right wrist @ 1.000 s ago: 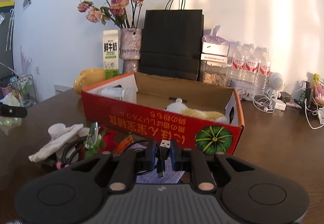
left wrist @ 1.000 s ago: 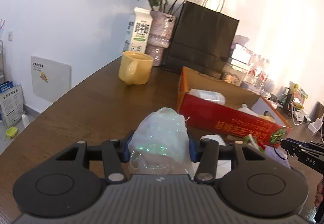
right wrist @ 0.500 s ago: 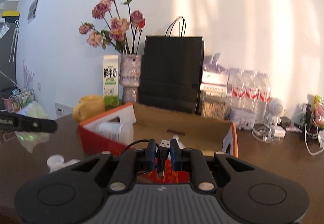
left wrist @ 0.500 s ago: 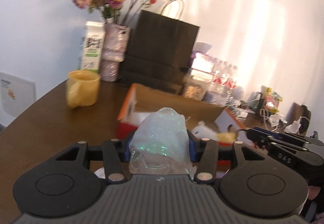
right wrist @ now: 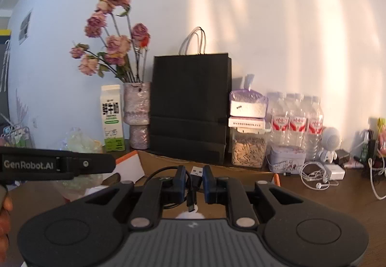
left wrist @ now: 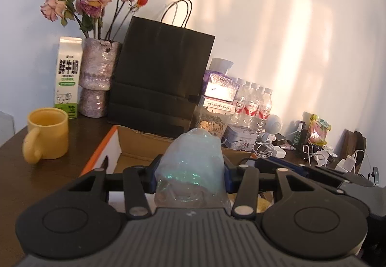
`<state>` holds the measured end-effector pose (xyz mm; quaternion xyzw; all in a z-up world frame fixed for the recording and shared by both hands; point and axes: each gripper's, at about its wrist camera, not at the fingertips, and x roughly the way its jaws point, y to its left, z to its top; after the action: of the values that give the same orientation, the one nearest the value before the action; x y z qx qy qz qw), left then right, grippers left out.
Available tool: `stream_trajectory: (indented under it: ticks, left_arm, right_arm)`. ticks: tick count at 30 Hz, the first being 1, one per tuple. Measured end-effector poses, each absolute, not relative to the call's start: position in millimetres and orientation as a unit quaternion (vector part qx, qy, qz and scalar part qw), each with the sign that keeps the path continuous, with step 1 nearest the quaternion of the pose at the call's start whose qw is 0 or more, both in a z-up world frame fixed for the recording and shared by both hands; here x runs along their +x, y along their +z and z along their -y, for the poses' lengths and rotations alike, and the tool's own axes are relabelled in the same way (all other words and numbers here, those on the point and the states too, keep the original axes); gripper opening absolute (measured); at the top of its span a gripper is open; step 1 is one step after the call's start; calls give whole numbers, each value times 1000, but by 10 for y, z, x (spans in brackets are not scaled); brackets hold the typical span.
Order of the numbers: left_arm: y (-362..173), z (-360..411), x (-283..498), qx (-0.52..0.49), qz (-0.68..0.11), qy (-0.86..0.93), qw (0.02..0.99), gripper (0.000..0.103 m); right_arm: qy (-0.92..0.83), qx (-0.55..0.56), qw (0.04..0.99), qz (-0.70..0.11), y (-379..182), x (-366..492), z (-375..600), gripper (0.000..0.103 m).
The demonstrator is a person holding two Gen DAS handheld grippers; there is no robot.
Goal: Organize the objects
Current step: 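Carry the plastic bag and the cable with both grippers over the red box, then drop the bag and the cable into the box by opening both grippers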
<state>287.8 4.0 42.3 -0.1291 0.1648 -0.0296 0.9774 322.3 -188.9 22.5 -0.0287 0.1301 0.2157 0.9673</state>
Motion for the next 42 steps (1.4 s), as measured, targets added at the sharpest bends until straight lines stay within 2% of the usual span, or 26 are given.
stream_trajectory:
  ticks: [10,18,20,21,22,23,24,25,26,27,29,30,42]
  left_arm:
    - [255,-46,3463,-119,-186,-3,975,48]
    - [148,-102,3543,-121,-205,-1,971,49]
    - [152,-86,3538,-116,-206,0,972,53]
    - [158,-72,3536,-111,-209,1,972,64]
    - [162,-59,3527,-107,-210,0,972,80]
    - [169,-48,3511,-106,-206,2,973,87]
    - [177,-38,3495,-104,-200,7,974,102]
    - [186,-32,3479,-100,-193,17,976,103]
    - [194,-29,3469,-96,-189,26,977,103]
    - [199,-35,3470,-96,-191,31,976,103]
    - [200,-61,3483,-103,-196,32,975,103]
    - [195,-66,3486,-105,-198,34,974,103]
    - [203,-51,3455,-101,-200,31,974,103]
  right_arm:
    - [192,-30,967,-162,43,3726,1891,14]
    - [197,-35,964,-178,-58,3781,1881,14]
    - [196,-34,964,-179,-63,3774,1882,14]
    - [196,-33,963,-180,-62,3769,1885,15]
    - [197,-31,963,-181,-58,3774,1893,16]
    - [197,-29,963,-184,-61,3775,1903,22]
    - [197,-26,962,-189,-67,3780,1912,43]
    - [195,-25,961,-195,-75,3787,1917,58]
    - [193,-24,961,-195,-82,3784,1922,86]
    - [192,-23,962,-194,-87,3777,1927,98]
    - [192,-20,963,-190,-75,3759,1937,99]
    - [193,-18,963,-188,-72,3752,1945,103]
    - [198,-16,962,-187,-66,3714,1960,103]
